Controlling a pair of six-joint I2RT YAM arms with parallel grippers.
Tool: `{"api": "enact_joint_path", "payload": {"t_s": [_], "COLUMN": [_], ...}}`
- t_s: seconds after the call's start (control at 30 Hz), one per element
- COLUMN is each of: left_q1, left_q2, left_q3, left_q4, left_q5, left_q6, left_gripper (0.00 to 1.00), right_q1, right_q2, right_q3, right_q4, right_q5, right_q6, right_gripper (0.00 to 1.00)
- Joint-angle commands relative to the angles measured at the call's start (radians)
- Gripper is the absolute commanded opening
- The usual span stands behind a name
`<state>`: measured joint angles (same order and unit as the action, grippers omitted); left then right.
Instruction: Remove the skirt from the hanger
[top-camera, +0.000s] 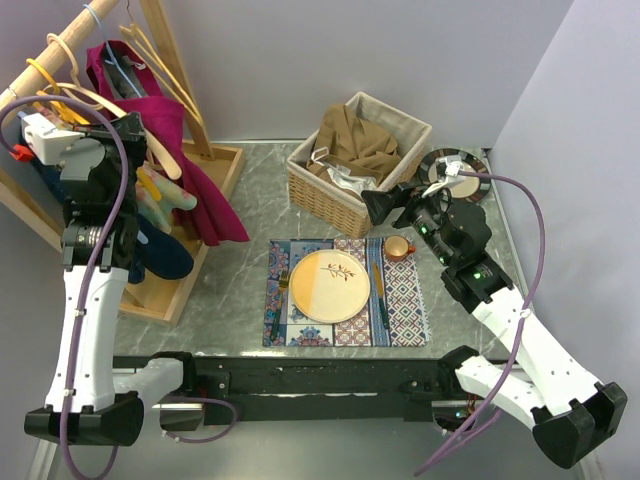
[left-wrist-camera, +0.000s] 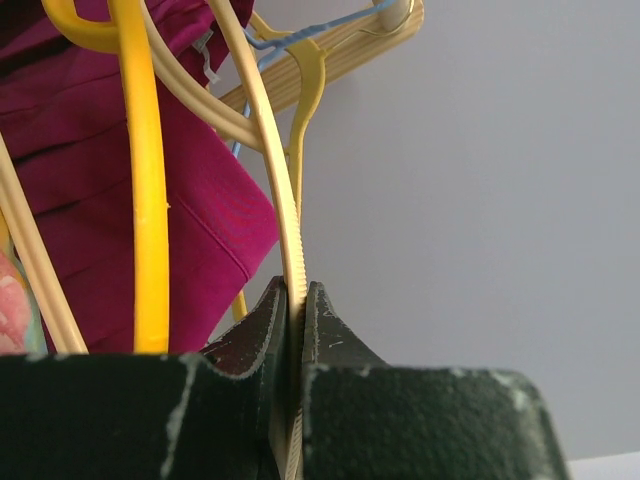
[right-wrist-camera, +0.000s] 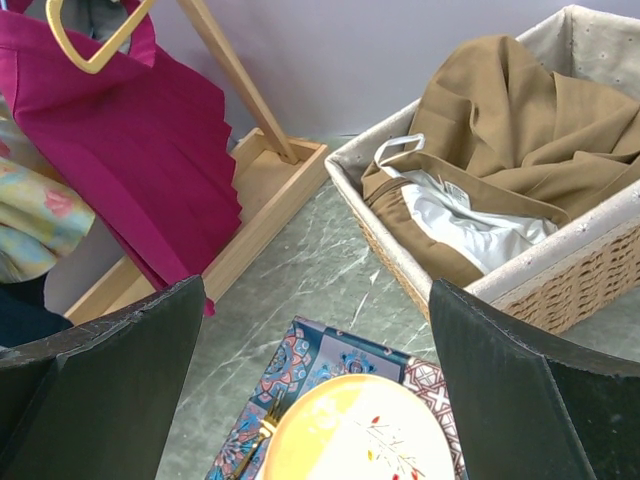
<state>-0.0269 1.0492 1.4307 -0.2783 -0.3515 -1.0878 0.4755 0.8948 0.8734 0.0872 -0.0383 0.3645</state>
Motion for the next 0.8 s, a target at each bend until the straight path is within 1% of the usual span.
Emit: {"api": "enact_joint_path", "payload": {"t_s": [0.0,0.17,0.23,0.27,0.33,0.37,0.43,0.47,0.53,0.57,0.6,0.63,0.7,0.77], "left_q1": [0.007,0.007,0.007,0.007,0.007,0.007,0.007,0.007,0.007,0.007,0.007,0.007,0.007,0.005], "left_q2": [0.006,-0.015,-0.034,-0.041,-0.069,-0.081,-0.118,-0.132,-0.152,-0.147,-0.138,-0.123,-0.135,-0.159], "left_q3": [0.030,-0.006,-0.006,-0.006,0.000,0.002,0.001,-0.003,0.000,0.026,0.063,0.124,0.140,0.102], "left_q4": [0.037,0.065,0.064,0.062,0.057,0.053,0.047,0.050,0.073,0.020,-0.027,-0.073,-0.105,-0.076], "left_q5": [-0.041,-0.029,-0.033,-0.043,-0.052,-0.055,-0.066,-0.060,0.014,0.037,0.046,0.048,0.054,0.089], "left_q6": [0.023,0.019,0.026,0.032,0.055,0.065,0.071,0.063,0.078,0.095,0.112,0.144,0.190,0.213], "left_gripper": [0.01,0.01,0.07,0.18,0.30,0.42,0.50,0.56,0.62,0.69,0.72,0.77,0.81,0.92], "right_q1": [0.009,0.009,0.011,0.011,0.011,0.011,0.011,0.011,0.011,0.011,0.011,0.012,0.011,0.011], "right_q2": [-0.003,-0.004,-0.005,-0.005,-0.008,-0.010,-0.010,-0.008,0.001,0.009,0.010,0.012,0.019,0.036], "right_q3": [0.036,0.032,0.033,0.033,0.032,0.030,0.032,0.033,0.048,0.058,0.071,0.073,0.087,0.117], "right_q4": [0.023,0.025,0.023,0.023,0.028,0.029,0.036,0.036,0.004,-0.015,-0.042,-0.044,-0.040,-0.067], "right_q5": [0.011,0.012,0.014,0.012,0.008,-0.001,-0.011,-0.021,-0.023,-0.023,-0.032,-0.034,-0.040,-0.043], "right_q6": [-0.012,-0.015,-0.016,-0.015,-0.012,-0.006,-0.004,-0.006,-0.012,-0.018,-0.021,-0.024,-0.027,-0.035], "right_gripper": [1.00,1.00,1.00,1.00,1.00,1.00,1.00,1.00,1.00,1.00,1.00,1.00,1.00,1.00]}}
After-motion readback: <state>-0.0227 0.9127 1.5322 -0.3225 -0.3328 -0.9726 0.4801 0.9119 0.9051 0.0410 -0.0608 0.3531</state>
